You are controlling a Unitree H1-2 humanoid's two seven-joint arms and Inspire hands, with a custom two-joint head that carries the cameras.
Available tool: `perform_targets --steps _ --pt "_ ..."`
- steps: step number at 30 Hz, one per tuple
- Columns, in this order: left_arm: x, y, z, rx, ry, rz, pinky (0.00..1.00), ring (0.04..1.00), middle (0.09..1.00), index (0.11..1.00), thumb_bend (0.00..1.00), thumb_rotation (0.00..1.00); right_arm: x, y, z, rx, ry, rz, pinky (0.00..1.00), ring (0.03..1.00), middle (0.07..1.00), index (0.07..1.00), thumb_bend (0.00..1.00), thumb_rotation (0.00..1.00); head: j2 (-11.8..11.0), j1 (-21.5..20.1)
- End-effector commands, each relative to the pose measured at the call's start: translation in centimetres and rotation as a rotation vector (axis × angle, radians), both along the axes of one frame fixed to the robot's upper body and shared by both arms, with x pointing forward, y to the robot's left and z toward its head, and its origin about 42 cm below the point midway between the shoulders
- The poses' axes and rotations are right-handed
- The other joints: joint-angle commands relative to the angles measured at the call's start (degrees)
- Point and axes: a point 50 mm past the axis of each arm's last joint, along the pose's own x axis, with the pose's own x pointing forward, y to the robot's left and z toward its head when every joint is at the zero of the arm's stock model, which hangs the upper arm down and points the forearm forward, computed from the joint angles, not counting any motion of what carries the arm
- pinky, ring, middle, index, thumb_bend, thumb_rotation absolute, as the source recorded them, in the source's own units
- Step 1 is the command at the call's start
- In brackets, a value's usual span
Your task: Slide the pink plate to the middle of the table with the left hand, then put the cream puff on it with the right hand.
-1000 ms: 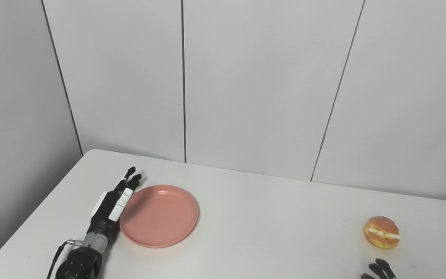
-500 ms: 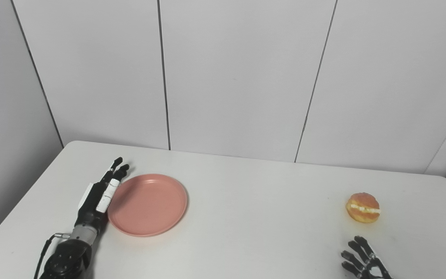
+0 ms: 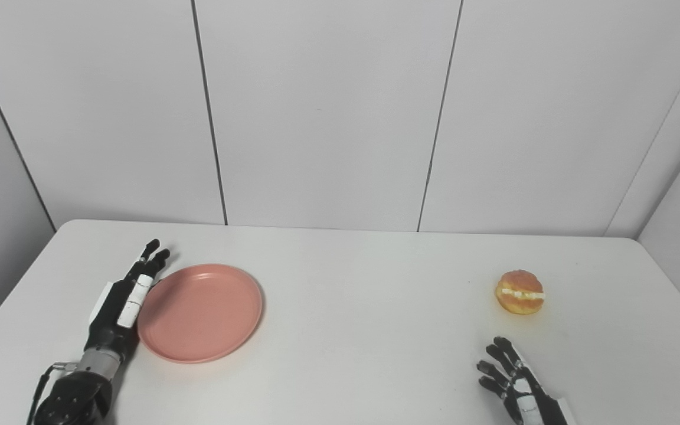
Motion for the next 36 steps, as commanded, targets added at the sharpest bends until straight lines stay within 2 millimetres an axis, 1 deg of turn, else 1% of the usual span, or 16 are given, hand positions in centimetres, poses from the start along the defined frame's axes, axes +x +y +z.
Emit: perform_targets --steps 1,4,7,10,14,19,25,26,29,36 --pt "0.6 -2.3 0.1 0.002 0.001 -0.067 0.87 0.978 0.941 0.939 0.85 0.87 -0.5 1.3 -0.8 0.004 0.079 0.054 0.82 0.853 0.908 0.917 0.85 0.98 0.3 -0.2" --pt "0.8 -3.3 0.1 -0.002 -0.003 -0.077 0.88 0.973 0.935 0.943 0.85 0.86 -0.6 1.5 -0.7 0.006 0.081 0.054 0.82 0.852 0.909 0.916 0.87 0.98 0.7 -0.9" --pt "0.9 -4.2 0.3 -0.001 -0.004 -0.086 0.84 0.962 0.936 0.945 0.87 0.88 -0.6 1.7 -0.6 0.006 0.084 0.058 0.82 0.854 0.91 0.916 0.87 0.98 1.0 -1.1" --pt "1.1 -5.2 0.7 -0.013 0.001 -0.105 0.85 0.967 0.944 0.951 0.86 0.89 -0.6 1.9 -0.5 0.0 0.084 0.058 0.82 0.852 0.91 0.915 0.89 0.98 1.1 -1.3" --pt "1.2 -6.2 1.2 -0.02 0.001 -0.128 0.81 0.955 0.928 0.947 0.88 0.89 -0.6 2.3 -0.3 0.003 0.085 0.059 0.82 0.854 0.91 0.914 0.9 0.97 1.4 -2.1" --pt "1.0 -7.3 1.6 -0.037 0.01 -0.144 0.82 0.968 0.94 0.945 0.88 0.87 -0.6 2.6 -0.1 0.004 0.085 0.064 0.82 0.857 0.912 0.914 0.92 0.97 1.7 -3.1" --pt "0.8 -8.7 1.7 -0.051 0.02 -0.161 0.84 0.965 0.931 0.942 0.87 0.87 -0.6 2.9 0.0 0.004 0.085 0.066 0.83 0.858 0.91 0.911 0.9 0.97 1.7 -3.6" --pt "0.7 -8.9 1.7 -0.047 0.019 -0.167 0.83 0.963 0.93 0.942 0.87 0.87 -0.6 3.0 0.0 0.003 0.085 0.065 0.83 0.858 0.91 0.911 0.9 0.97 1.6 -4.6" --pt "0.6 -9.3 1.7 -0.037 0.022 -0.181 0.8 0.958 0.935 0.944 0.84 0.89 -0.6 3.2 0.0 0.0 0.082 0.066 0.82 0.857 0.907 0.906 0.9 0.97 1.5 -5.3" --pt "0.8 -10.4 1.8 -0.04 0.028 -0.191 0.76 0.945 0.926 0.924 0.88 0.89 -0.5 4.0 0.1 -0.012 0.075 0.075 0.82 0.852 0.908 0.909 0.88 0.98 1.4 -8.2"
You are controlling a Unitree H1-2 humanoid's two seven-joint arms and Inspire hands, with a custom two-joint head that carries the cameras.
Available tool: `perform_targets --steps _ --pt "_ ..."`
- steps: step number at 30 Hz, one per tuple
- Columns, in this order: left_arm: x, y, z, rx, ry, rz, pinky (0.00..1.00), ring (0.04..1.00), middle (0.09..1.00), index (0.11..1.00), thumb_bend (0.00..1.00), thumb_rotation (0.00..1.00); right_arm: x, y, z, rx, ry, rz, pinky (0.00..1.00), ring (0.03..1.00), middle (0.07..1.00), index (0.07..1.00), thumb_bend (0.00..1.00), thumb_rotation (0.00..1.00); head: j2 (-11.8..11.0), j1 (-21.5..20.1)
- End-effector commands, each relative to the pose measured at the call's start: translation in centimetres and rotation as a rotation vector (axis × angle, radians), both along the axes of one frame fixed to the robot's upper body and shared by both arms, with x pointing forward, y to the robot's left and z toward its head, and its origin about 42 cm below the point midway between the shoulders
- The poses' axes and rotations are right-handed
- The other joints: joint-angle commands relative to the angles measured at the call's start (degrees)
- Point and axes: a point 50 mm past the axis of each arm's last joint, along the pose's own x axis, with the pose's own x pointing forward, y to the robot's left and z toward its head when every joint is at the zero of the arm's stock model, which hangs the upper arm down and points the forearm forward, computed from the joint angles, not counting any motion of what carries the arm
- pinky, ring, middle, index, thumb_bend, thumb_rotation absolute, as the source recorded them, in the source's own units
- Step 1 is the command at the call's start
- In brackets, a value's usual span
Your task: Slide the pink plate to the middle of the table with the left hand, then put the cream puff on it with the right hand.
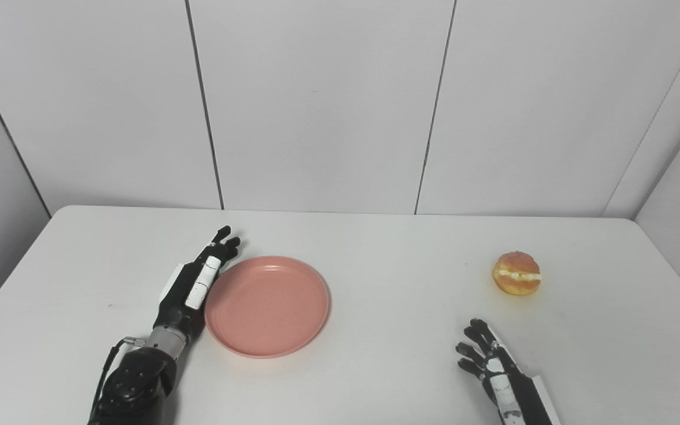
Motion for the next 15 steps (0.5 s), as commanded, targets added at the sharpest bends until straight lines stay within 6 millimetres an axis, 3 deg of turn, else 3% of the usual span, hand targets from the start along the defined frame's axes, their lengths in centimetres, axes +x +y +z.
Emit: perform_targets --steps 1,4,15 --pt "0.6 -1.7 1.2 0.005 -0.025 -0.049 0.77 0.948 0.929 0.926 0.89 0.89 -0.4 1.5 -0.6 0.005 0.059 0.054 0.82 0.852 0.908 0.908 0.88 0.98 0.2 -0.3" --pt "0.6 -2.1 1.1 0.003 -0.025 -0.064 0.82 0.956 0.929 0.937 0.89 0.9 -0.3 1.7 -0.5 -0.003 0.059 0.052 0.82 0.853 0.908 0.905 0.88 0.98 0.4 -0.2" --pt "-0.2 -4.7 0.8 -0.016 -0.032 -0.093 0.8 0.928 0.918 0.92 0.86 0.87 -0.2 2.0 -0.4 -0.012 0.055 0.05 0.8 0.85 0.909 0.9 0.88 0.99 0.8 -0.9"
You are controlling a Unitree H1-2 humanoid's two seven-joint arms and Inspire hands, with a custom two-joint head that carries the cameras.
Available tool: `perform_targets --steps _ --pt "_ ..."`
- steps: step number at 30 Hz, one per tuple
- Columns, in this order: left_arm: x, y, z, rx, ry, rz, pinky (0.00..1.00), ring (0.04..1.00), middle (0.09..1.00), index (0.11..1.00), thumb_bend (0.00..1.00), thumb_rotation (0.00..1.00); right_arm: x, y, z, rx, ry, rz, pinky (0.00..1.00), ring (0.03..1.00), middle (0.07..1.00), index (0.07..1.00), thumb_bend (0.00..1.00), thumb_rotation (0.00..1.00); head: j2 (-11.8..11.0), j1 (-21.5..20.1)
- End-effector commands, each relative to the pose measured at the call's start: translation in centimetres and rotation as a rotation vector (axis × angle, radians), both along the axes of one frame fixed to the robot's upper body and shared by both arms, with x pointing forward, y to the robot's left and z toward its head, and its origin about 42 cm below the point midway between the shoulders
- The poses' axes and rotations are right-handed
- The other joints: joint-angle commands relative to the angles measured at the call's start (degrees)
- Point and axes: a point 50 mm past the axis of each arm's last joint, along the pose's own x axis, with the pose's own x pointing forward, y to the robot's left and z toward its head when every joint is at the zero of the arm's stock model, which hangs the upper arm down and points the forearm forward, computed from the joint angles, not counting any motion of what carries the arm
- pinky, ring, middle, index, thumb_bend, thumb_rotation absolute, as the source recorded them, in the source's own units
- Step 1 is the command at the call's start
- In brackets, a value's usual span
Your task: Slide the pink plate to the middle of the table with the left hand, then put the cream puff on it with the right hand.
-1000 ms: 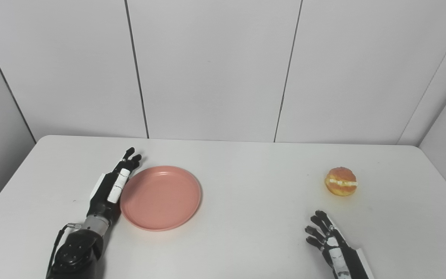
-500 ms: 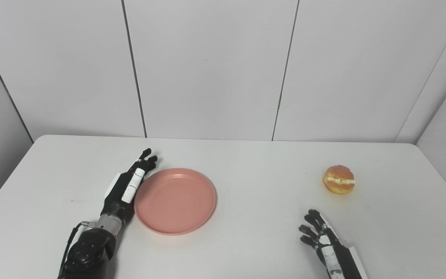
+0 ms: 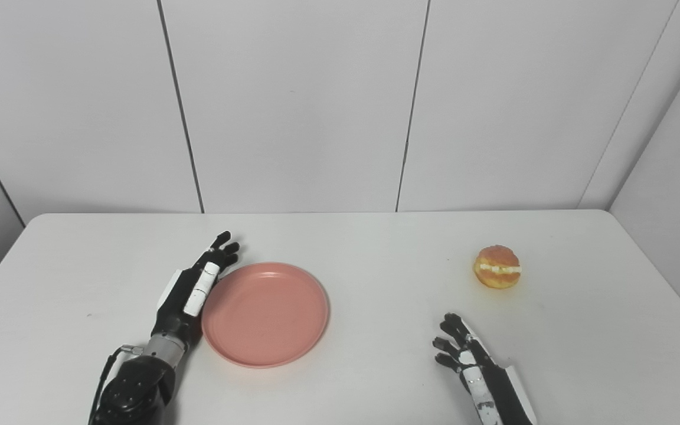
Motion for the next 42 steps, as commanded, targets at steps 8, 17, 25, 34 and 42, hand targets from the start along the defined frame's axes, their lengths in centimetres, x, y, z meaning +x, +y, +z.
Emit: perform_targets --steps 8,17,25,34,42 --pt "-0.3 -3.3 0.7 -0.024 -0.04 -0.04 0.8 0.916 0.917 0.917 0.87 0.86 -0.2 1.4 -0.7 -0.004 0.059 0.047 0.8 0.853 0.909 0.899 0.88 0.99 -0.1 -1.1" --pt "-0.3 -4.5 0.8 -0.021 -0.03 0.0 0.82 0.923 0.913 0.901 0.9 0.88 -0.1 1.6 -0.7 -0.014 0.063 0.05 0.81 0.852 0.912 0.903 0.88 1.0 -0.1 -1.8" --pt "-0.5 -6.0 1.4 -0.025 -0.03 0.009 0.89 0.931 0.913 0.901 0.86 0.91 -0.1 1.7 -0.8 -0.013 0.063 0.052 0.81 0.846 0.91 0.9 0.88 1.0 -0.1 -1.7" --pt "-1.0 -7.4 1.8 -0.01 -0.017 0.041 0.92 0.916 0.899 0.884 0.84 0.93 -0.1 1.7 -0.8 -0.016 0.063 0.052 0.81 0.848 0.91 0.901 0.87 1.0 -0.1 -1.9" --pt "-0.9 -8.0 2.4 -0.009 -0.001 0.049 0.9 0.908 0.889 0.879 0.84 0.93 0.0 2.1 -1.1 -0.027 0.062 0.045 0.79 0.842 0.907 0.895 0.87 1.0 -0.4 -3.8"
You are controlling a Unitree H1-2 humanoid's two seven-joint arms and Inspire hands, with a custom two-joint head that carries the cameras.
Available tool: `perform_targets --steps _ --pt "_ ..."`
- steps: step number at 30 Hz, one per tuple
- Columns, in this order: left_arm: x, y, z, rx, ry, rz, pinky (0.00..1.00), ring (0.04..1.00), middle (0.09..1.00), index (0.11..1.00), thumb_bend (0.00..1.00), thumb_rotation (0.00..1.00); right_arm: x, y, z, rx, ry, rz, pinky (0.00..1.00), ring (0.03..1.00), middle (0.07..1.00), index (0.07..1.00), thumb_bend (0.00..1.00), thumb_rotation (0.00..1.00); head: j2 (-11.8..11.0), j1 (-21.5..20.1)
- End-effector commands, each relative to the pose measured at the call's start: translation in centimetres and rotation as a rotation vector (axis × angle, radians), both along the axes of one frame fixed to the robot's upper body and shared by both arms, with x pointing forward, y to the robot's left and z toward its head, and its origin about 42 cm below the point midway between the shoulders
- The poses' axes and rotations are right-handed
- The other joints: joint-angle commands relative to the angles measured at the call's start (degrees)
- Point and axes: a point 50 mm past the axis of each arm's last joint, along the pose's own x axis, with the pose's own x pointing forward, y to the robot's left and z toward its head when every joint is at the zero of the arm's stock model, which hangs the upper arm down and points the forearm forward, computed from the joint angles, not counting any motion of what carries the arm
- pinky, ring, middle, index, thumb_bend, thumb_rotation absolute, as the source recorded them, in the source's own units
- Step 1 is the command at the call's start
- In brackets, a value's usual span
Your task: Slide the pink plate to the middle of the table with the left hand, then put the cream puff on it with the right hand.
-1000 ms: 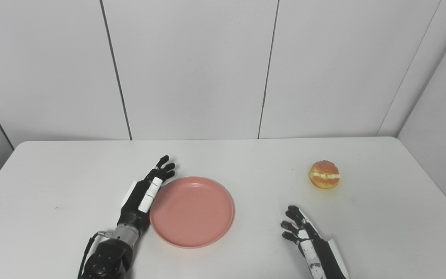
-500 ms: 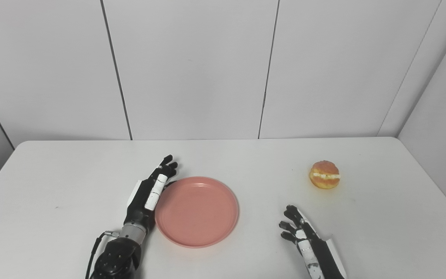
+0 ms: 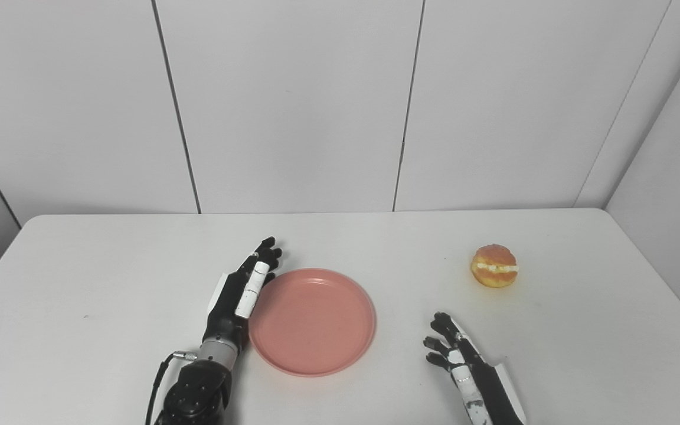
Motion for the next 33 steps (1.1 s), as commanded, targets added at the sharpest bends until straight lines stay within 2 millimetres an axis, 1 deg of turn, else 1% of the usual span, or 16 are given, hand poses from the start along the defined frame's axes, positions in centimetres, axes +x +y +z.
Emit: perform_targets --steps 1,4,5,10,15,16,17,19,20,21,23,24,26,28,30,33 --pt "0.5 -0.9 1.6 -0.007 -0.038 -0.023 0.9 0.907 0.89 0.878 0.84 0.93 -0.2 1.2 -1.1 -0.001 0.065 0.038 0.79 0.84 0.905 0.895 0.87 1.0 0.0 -0.6" --pt "0.7 -0.7 1.5 -0.007 -0.039 -0.027 0.9 0.906 0.889 0.876 0.83 0.93 -0.2 1.2 -1.1 -0.027 0.049 0.029 0.79 0.838 0.906 0.899 0.85 1.0 0.0 -0.6" --pt "0.7 -0.7 1.5 -0.008 -0.037 -0.027 0.9 0.906 0.889 0.874 0.83 0.93 -0.2 1.2 -1.1 -0.041 0.037 0.026 0.78 0.836 0.907 0.902 0.84 1.0 -0.2 -1.6" --pt "0.8 -0.5 1.1 -0.01 -0.026 -0.024 0.91 0.906 0.889 0.881 0.85 0.92 -0.5 1.1 -1.1 -0.104 -0.037 -0.01 0.74 0.832 0.895 0.901 0.79 1.0 -0.6 -3.0" --pt "1.0 0.1 0.7 -0.015 -0.02 -0.03 0.93 0.916 0.896 0.894 0.88 0.93 -1.1 0.8 0.0 -0.091 -0.075 -0.092 0.74 0.832 0.875 0.893 0.8 1.0 -0.8 -4.1" --pt "1.2 0.2 0.7 -0.018 -0.021 -0.035 0.93 0.918 0.897 0.896 0.88 0.93 -1.1 0.6 0.8 -0.097 -0.104 -0.114 0.75 0.832 0.873 0.893 0.8 1.0 -1.0 -4.8" --pt "1.3 0.3 0.6 -0.02 -0.021 -0.038 0.94 0.925 0.905 0.901 0.9 0.93 -1.1 0.5 1.2 -0.101 -0.125 -0.127 0.74 0.828 0.858 0.883 0.76 1.0 -1.0 -4.8" --pt "1.5 0.6 0.7 -0.026 -0.019 -0.037 0.94 0.925 0.907 0.9 0.91 0.93 -1.0 -0.1 2.7 -0.151 -0.193 -0.155 0.73 0.822 0.847 0.876 0.76 1.0 -1.3 -5.1" --pt "1.6 0.7 0.7 -0.027 -0.021 -0.035 0.93 0.922 0.904 0.897 0.91 0.93 -1.0 -0.5 3.4 -0.179 -0.224 -0.169 0.72 0.816 0.84 0.871 0.77 1.0 -1.3 -5.2" --pt "1.7 0.8 0.6 -0.027 -0.023 -0.033 0.88 0.911 0.898 0.891 0.9 0.93 -1.0 -0.9 3.9 -0.205 -0.25 -0.182 0.7 0.799 0.82 0.857 0.86 0.99 -1.4 -5.2" --pt "1.7 1.0 0.6 -0.036 -0.028 -0.029 0.86 0.905 0.894 0.888 0.9 0.93 -1.0 -1.6 5.2 -0.305 -0.302 -0.213 0.7 0.79 0.812 0.853 0.89 0.99 -1.5 -5.2" --pt "1.7 1.1 0.5 -0.04 -0.029 -0.028 0.86 0.902 0.892 0.886 0.89 0.92 -1.0 -2.0 5.7 -0.352 -0.322 -0.224 0.71 0.786 0.813 0.856 0.9 0.99 -1.5 -5.2" --pt "1.7 1.1 0.5 -0.044 -0.028 -0.03 0.86 0.902 0.895 0.885 0.89 0.92 -1.0 -2.6 6.7 -0.421 -0.357 -0.239 0.73 0.789 0.825 0.861 0.92 0.96 -1.5 -5.2" --pt "1.7 1.1 0.5 -0.041 -0.028 -0.031 0.85 0.902 0.895 0.886 0.89 0.92 -0.8 -3.1 7.6 -0.481 -0.382 -0.252 0.72 0.795 0.845 0.871 0.93 0.92 -1.5 -5.1" --pt "1.8 1.1 0.6 -0.041 -0.028 -0.031 0.85 0.902 0.895 0.887 0.9 0.92 -0.6 -3.5 8.2 -0.521 -0.394 -0.256 0.73 0.804 0.857 0.878 0.93 0.89 -1.5 -4.9" --pt "2.0 1.3 0.8 -0.047 -0.033 -0.033 0.85 0.909 0.897 0.886 0.89 0.92 0.1 -4.4 9.8 -0.587 -0.411 -0.26 0.72 0.819 0.866 0.884 0.95 0.88 -1.6 -4.8"
